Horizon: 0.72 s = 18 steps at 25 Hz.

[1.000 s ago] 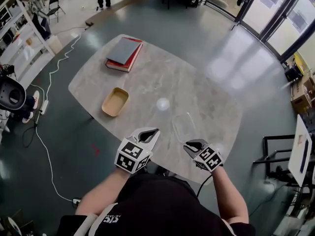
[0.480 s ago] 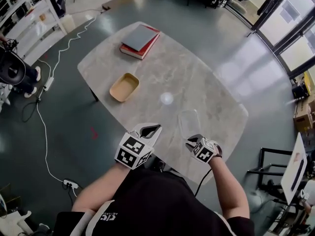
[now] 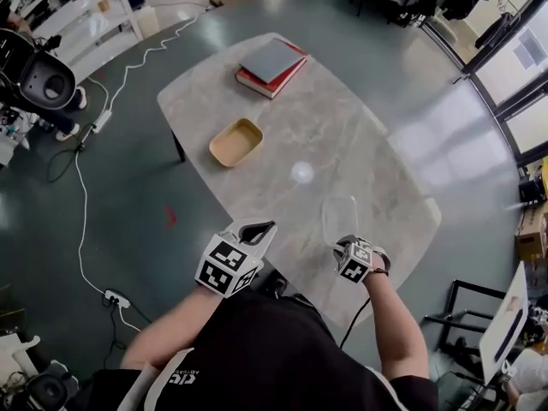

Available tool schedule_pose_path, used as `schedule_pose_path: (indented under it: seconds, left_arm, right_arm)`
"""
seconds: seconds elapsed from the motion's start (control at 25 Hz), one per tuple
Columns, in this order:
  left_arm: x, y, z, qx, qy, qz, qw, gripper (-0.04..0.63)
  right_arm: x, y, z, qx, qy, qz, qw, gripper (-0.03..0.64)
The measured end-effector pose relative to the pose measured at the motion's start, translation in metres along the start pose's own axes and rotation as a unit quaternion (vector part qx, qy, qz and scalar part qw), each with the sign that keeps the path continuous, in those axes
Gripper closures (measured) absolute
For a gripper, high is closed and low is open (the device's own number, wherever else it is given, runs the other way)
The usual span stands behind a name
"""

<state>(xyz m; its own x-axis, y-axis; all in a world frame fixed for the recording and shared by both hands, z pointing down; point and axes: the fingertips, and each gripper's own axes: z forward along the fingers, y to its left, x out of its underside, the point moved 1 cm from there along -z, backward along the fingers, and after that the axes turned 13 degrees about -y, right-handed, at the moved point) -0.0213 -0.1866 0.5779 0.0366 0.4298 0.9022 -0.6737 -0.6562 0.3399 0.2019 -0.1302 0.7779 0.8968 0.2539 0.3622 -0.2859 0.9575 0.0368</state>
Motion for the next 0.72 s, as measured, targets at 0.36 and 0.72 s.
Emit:
schedule_pose_path:
  seconds: [0.36,0.72]
  left_arm:
    - [0.003,0.014,-0.012,-0.029,0.001,-0.006,0.9996,0.591]
    - [0.001,0.020,-0.010,-0.033,0.003,-0.008,0.9994,0.591]
  right_arm:
    - [0.010,0.001,0.016,-0.031,0.029,-0.017,0.999,0.549]
    - [0.009,0.002,0.022,-0.039,0.052,-0.051,0.997,0.572]
